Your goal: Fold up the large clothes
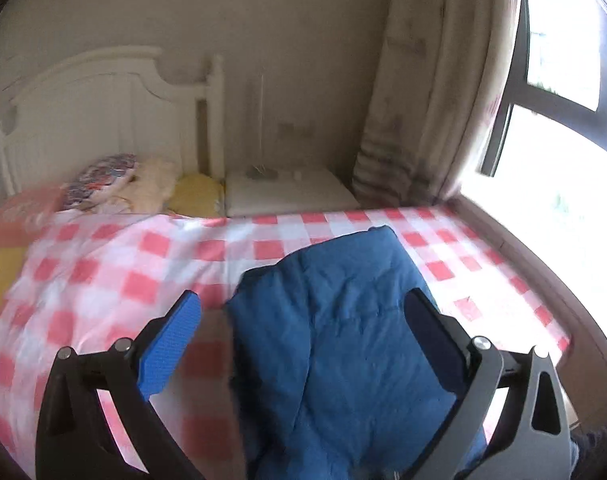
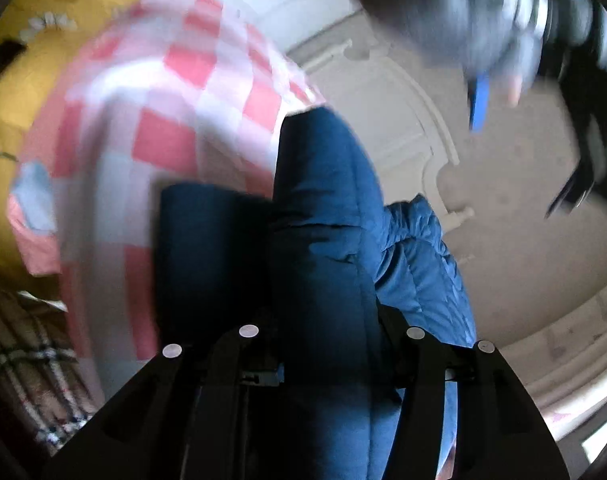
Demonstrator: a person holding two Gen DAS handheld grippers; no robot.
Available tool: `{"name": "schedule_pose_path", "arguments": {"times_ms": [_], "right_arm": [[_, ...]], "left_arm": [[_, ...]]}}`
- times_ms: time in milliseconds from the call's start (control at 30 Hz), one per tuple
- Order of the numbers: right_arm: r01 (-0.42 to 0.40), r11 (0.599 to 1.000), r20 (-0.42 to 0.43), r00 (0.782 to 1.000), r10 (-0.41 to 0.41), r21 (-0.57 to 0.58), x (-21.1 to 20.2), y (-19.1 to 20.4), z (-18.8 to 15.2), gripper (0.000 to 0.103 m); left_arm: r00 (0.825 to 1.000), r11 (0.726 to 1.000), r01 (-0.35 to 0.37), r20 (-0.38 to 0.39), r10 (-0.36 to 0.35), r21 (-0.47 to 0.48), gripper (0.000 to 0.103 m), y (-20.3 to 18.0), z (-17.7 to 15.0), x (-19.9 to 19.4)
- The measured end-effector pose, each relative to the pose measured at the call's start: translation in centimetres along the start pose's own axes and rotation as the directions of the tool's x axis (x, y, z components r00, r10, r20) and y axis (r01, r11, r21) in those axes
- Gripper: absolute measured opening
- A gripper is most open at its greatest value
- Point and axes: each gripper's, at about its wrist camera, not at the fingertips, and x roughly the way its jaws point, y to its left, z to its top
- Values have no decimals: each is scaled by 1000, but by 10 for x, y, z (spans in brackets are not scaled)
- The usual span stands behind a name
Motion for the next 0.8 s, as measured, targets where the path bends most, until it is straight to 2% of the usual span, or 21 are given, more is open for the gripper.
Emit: {"name": "schedule_pose_path", "arguments": {"times_ms": [33, 100, 200, 267, 333, 433, 533, 600, 633, 667, 700, 733, 800], "right_arm": [[-14, 998, 30, 999, 12, 58, -8, -9, -2, 40], [-24, 989, 84, 996, 13, 143, -18, -25, -9, 37], [-32, 976, 132, 991, 4, 213, -26, -40, -17, 34], [-29, 978, 128, 992, 3, 205, -26, -37, -18, 34], [-25, 976, 149, 989, -8, 217, -30, -37, -16, 30], [-48, 968, 194, 981, -1, 247, -34, -46, -22, 29], [-82, 981, 197, 979, 47, 174, -35, -31, -32, 29], [-79, 987, 173, 983, 54, 140, -32, -24, -32, 33], [-88, 989, 154, 986, 69, 120, -30, -21, -31, 37], [-88, 991, 146, 987, 72, 105, -30, -18, -31, 42], [-92, 992, 128, 988, 82, 80, -27, -13, -29, 48], [-63, 997, 104, 993, 58, 39, -24, -5, -26, 50], [-47, 999, 69, 996, 48, -22, -24, 3, -21, 50]], "left_arm": [[1000, 1000, -11, -19, 11, 10, 101, -3, 6, 12], [996, 1000, -12, -85, 14, 20, 101, -12, 15, 38], [991, 1000, 2, -132, 1, 21, 101, -18, 15, 55], [989, 999, 0, -146, 5, 36, 101, -21, 10, 60], [984, 999, -18, -176, 26, 42, 101, -18, 5, 65], [980, 998, -32, -195, 40, 47, 101, -9, 5, 66], [977, 993, -68, -196, 86, 94, 101, -12, 4, 66], [959, 984, -118, -243, 148, 134, 101, -17, -16, 85], [942, 969, -165, -262, 210, 183, 101, -21, -31, 100], [935, 956, -186, -258, 243, 228, 101, -24, -45, 110], [945, 944, -197, -206, 254, 264, 101, -26, -64, 120], [965, 956, -193, -133, 225, 221, 101, -19, -75, 119], [975, 980, -164, -130, 178, 111, 101, 2, -84, 118]]}}
